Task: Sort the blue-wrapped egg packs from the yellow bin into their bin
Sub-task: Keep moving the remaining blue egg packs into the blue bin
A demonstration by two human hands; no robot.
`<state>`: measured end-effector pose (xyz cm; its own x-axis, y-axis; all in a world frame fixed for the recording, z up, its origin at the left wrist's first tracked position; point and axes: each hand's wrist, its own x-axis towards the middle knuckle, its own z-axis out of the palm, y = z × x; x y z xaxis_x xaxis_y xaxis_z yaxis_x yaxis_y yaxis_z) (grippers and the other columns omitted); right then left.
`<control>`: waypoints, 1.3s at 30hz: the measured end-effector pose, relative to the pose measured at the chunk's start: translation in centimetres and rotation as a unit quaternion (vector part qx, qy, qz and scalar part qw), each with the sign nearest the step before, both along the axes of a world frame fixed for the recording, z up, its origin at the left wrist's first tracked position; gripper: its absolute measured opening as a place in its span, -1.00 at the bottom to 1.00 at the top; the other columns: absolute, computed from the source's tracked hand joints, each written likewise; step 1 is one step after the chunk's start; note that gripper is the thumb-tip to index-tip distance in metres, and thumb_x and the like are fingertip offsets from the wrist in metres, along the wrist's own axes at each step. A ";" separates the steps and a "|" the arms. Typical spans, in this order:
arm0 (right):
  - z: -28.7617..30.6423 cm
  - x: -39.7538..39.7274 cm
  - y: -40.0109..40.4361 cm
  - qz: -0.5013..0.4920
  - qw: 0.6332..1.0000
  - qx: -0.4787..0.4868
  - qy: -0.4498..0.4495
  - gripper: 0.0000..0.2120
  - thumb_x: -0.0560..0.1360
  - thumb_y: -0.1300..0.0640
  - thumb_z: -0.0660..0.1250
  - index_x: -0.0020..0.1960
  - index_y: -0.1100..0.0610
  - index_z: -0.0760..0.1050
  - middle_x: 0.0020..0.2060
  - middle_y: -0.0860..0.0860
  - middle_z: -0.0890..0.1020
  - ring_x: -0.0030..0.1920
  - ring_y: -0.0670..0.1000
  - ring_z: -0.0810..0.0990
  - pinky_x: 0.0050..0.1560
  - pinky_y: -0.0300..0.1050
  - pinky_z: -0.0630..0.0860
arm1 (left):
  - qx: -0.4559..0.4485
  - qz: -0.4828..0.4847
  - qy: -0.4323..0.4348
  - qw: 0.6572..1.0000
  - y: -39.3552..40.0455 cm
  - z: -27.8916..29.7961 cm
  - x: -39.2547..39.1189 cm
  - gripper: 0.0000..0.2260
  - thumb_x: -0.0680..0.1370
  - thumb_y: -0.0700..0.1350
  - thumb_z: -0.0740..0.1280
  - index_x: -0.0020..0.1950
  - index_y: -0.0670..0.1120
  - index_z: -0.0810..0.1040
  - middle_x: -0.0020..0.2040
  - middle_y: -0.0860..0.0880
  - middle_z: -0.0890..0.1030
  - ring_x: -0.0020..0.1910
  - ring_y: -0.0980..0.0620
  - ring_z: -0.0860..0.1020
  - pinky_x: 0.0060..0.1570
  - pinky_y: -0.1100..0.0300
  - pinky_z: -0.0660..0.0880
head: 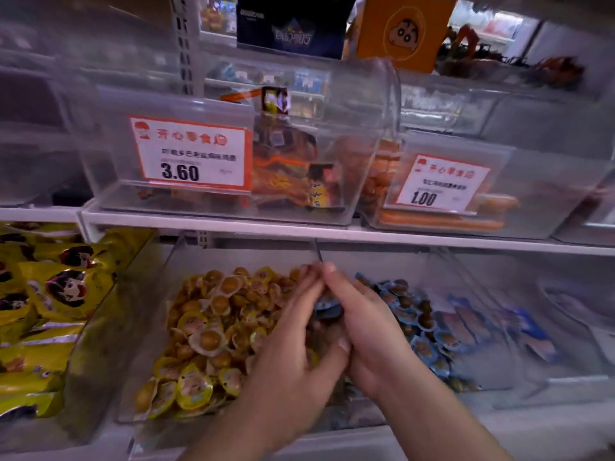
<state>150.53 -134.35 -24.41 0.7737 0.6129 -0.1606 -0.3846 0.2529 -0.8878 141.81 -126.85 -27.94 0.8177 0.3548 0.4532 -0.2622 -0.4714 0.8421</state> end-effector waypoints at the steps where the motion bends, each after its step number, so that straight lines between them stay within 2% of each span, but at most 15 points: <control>1: -0.1 1.2 -0.9 -0.006 1.000 0.011 -0.001 -0.77 0.50 0.12 0.42 0.11 0.20 0.65 0.01 0.11 0.72 -0.05 0.07 0.70 -0.13 -0.04 0.58 | -0.099 -0.049 -0.016 0.994 -0.3 0.3 0.3 -0.38 0.51 0.06 0.35 0.55 0.19 0.22 0.51 0.35 0.27 0.51 0.34 0.18 0.40 0.39 0.23; 3: -0.7 4.1 -2.5 -0.028 0.999 0.030 0.022 -0.72 0.35 0.19 0.48 0.05 0.21 0.66 -0.12 0.12 0.67 -0.20 0.05 0.64 -0.38 -0.15 0.48 | -0.234 -0.106 -0.021 0.966 -0.1 0.4 1.0 -0.40 0.47 0.07 0.39 0.49 0.22 0.31 0.44 0.34 0.39 0.45 0.32 0.32 0.29 0.41 0.36; 4: -1.1 5.7 -3.3 -0.045 0.998 0.022 0.025 -0.73 0.31 0.20 0.50 0.01 0.20 0.67 -0.18 0.11 0.66 -0.24 0.03 0.62 -0.44 -0.18 0.46 | -0.231 -0.103 -0.008 0.968 0.2 0.2 1.4 -0.45 0.48 0.08 0.39 0.45 0.25 0.36 0.41 0.33 0.43 0.42 0.32 0.36 0.27 0.38 0.40; 6: -2.0 8.8 -4.5 -0.092 0.995 -0.034 0.003 -0.78 0.36 0.26 0.49 0.01 0.16 0.67 -0.16 0.11 0.66 -0.18 0.05 0.65 -0.37 -0.12 0.57 | -0.124 -0.026 0.026 0.992 1.4 -0.3 2.2 -0.65 0.56 0.01 0.37 0.30 0.32 0.50 0.30 0.35 0.52 0.32 0.36 0.44 0.22 0.39 0.39; 8: -2.7 11.8 -5.1 -0.131 0.987 -0.084 -0.027 -0.68 0.49 0.31 0.42 0.23 0.13 0.58 -0.03 0.14 0.66 -0.04 0.10 0.66 -0.04 0.13 0.66 | -0.031 0.074 0.052 0.995 2.8 -1.1 2.8 -0.72 0.60 -0.13 0.34 0.13 0.27 0.60 0.14 0.34 0.59 0.18 0.37 0.51 0.13 0.47 0.39; 11: -3.2 14.9 -5.7 -0.146 0.952 -0.242 -0.120 -0.48 0.57 0.12 0.35 0.52 0.03 0.35 0.21 0.10 0.61 0.13 0.11 0.60 0.27 0.18 0.52 | 0.081 0.120 0.147 0.978 4.7 -2.3 3.3 -0.78 0.60 -0.10 0.32 0.12 0.24 0.58 0.18 0.31 0.55 0.20 0.28 0.50 0.21 0.28 0.44; 14: -4.0 15.7 -6.2 -0.197 0.924 -0.288 -0.158 -0.68 0.58 0.18 0.29 0.30 0.25 0.55 0.21 0.27 0.62 0.20 0.26 0.59 0.22 0.20 0.54 | 0.208 0.067 0.240 0.946 6.4 -3.6 3.3 -0.73 0.61 0.05 0.27 0.31 0.26 0.46 0.38 0.36 0.31 0.38 0.26 0.35 0.37 0.22 0.34; 19: -3.8 12.2 -5.0 -0.174 0.919 -0.269 -0.229 -0.88 0.57 0.14 0.32 -0.01 -0.03 0.63 -0.05 -0.04 0.69 -0.04 -0.09 0.62 -0.16 -0.29 0.53 | 0.318 0.012 0.324 0.891 6.8 -4.9 3.8 -0.48 0.56 0.31 0.17 0.51 0.26 0.24 0.56 0.30 0.07 0.55 0.16 0.10 0.48 0.14 0.19; 21: -4.3 9.9 -3.5 -0.099 0.934 -0.245 -0.240 -0.83 0.57 0.10 0.33 0.12 -0.09 0.58 0.02 -0.13 0.63 -0.03 -0.23 0.56 -0.28 -0.49 0.45 | 0.347 0.006 0.340 0.874 6.6 -5.3 4.5 -0.41 0.54 0.34 0.16 0.55 0.23 0.17 0.59 0.22 0.04 0.57 0.10 0.06 0.49 0.10 0.14; 24: -5.6 6.5 -0.9 0.009 0.939 -0.239 -0.248 -0.64 0.57 0.06 0.32 0.35 -0.15 0.45 0.12 -0.24 0.55 0.06 -0.25 0.54 -0.12 -0.47 0.43 | 0.414 0.024 0.335 0.846 7.0 -5.6 7.0 -0.36 0.54 0.23 0.21 0.58 0.16 0.11 0.61 0.09 0.06 0.59 0.02 0.04 0.51 0.02 0.03; 26: -6.6 5.3 0.2 0.018 0.939 -0.231 -0.255 -0.78 0.60 0.09 0.26 0.10 -0.22 0.51 -0.04 -0.37 0.59 -0.04 -0.40 0.56 -0.17 -0.54 0.41 | 0.444 0.025 0.344 0.827 7.8 -5.7 9.1 -0.36 0.56 0.15 0.25 0.60 0.10 0.11 0.62 0.04 0.08 0.60 -0.01 0.01 0.53 -0.03 -0.05; 28: -6.9 5.0 0.6 0.006 0.930 -0.245 -0.273 -0.71 0.62 0.14 0.21 -0.07 -0.28 0.47 -0.22 -0.42 0.60 -0.13 -0.48 0.54 -0.23 -0.58 0.39 | 0.448 0.007 0.366 0.816 8.9 -5.7 10.4 -0.38 0.58 0.12 0.25 0.60 0.09 0.11 0.62 0.05 0.11 0.60 0.00 -0.01 0.55 -0.06 -0.05; 31: -6.8 5.2 0.4 0.009 0.922 -0.254 -0.292 -0.76 0.61 0.06 0.22 0.15 -0.26 0.50 -0.03 -0.34 0.65 0.00 -0.38 0.57 -0.09 -0.53 0.41 | 0.491 0.026 0.322 0.809 10.4 -5.8 10.3 -0.61 0.57 0.13 0.24 0.40 0.12 0.39 0.44 0.05 0.38 0.46 -0.06 0.29 0.46 -0.08 0.18; 33: -6.9 5.4 0.2 0.011 0.922 -0.258 -0.288 -0.62 0.60 -0.01 0.22 0.41 -0.09 0.45 0.19 -0.15 0.62 0.16 -0.20 0.57 0.11 -0.30 0.46 | 0.519 0.041 0.300 0.800 11.5 -5.6 9.3 -0.76 0.57 0.10 0.22 0.17 0.09 0.51 0.27 0.06 0.48 0.28 -0.06 0.41 0.32 0.01 0.29; 39: -6.8 5.3 -0.1 0.009 0.915 -0.255 -0.312 -0.53 0.57 -0.09 0.21 0.46 -0.06 0.40 0.23 -0.12 0.60 0.19 -0.15 0.57 0.21 -0.16 0.50 | 0.513 0.044 0.346 0.784 14.7 -3.5 7.0 -0.83 0.45 0.11 0.30 -0.11 0.05 0.55 -0.04 0.05 0.57 0.07 0.00 0.46 0.09 0.11 0.27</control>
<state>155.87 -134.41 -31.23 0.8026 0.5952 0.0395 0.2368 -0.2572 -0.9369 148.83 -112.14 -31.43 0.9867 0.1624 -0.0033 0.1618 -0.9846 -0.0662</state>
